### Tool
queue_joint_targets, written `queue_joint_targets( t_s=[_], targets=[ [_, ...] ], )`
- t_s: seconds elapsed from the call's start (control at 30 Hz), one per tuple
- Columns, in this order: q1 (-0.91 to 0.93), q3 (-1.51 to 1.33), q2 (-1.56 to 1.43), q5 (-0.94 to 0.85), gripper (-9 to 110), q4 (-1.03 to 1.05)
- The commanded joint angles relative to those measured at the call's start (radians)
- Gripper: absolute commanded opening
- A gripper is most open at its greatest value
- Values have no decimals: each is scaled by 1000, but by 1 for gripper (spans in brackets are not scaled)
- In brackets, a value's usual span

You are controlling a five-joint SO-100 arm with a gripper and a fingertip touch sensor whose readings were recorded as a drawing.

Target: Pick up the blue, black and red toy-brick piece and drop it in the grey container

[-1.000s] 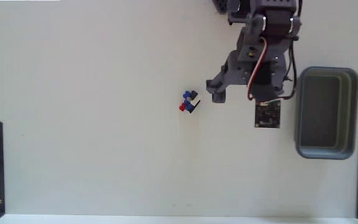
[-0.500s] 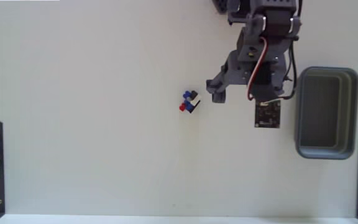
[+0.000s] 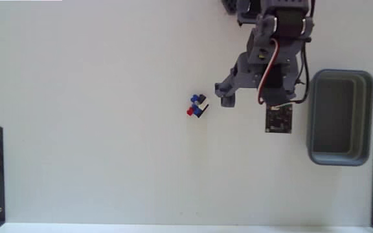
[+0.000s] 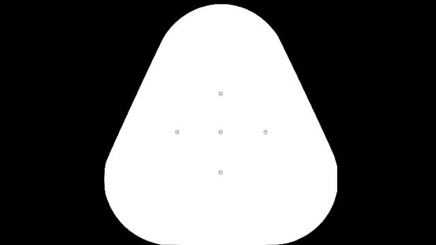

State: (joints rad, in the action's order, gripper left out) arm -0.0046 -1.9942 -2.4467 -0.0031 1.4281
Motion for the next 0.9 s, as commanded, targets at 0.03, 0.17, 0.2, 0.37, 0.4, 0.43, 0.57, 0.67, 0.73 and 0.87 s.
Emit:
queue_joint_targets(
  t_s=[0.03, 0.17, 0.2, 0.37, 0.4, 0.43, 0.57, 0.67, 0.73, 0.87],
  targets=[
    [5, -5, -34, 3, 110, 2],
    [5, -5, -34, 3, 110, 2],
    [5, -5, -34, 3, 110, 2],
    [5, -5, -34, 3, 110, 2],
    [5, -5, -34, 3, 110, 2],
    [5, -5, -34, 3, 110, 2],
    [5, -5, -34, 3, 110, 2],
    [8, -5, -34, 3, 110, 2],
    [18, -5, -34, 3, 110, 2],
    [67, -5, -34, 3, 110, 2]
  ],
)
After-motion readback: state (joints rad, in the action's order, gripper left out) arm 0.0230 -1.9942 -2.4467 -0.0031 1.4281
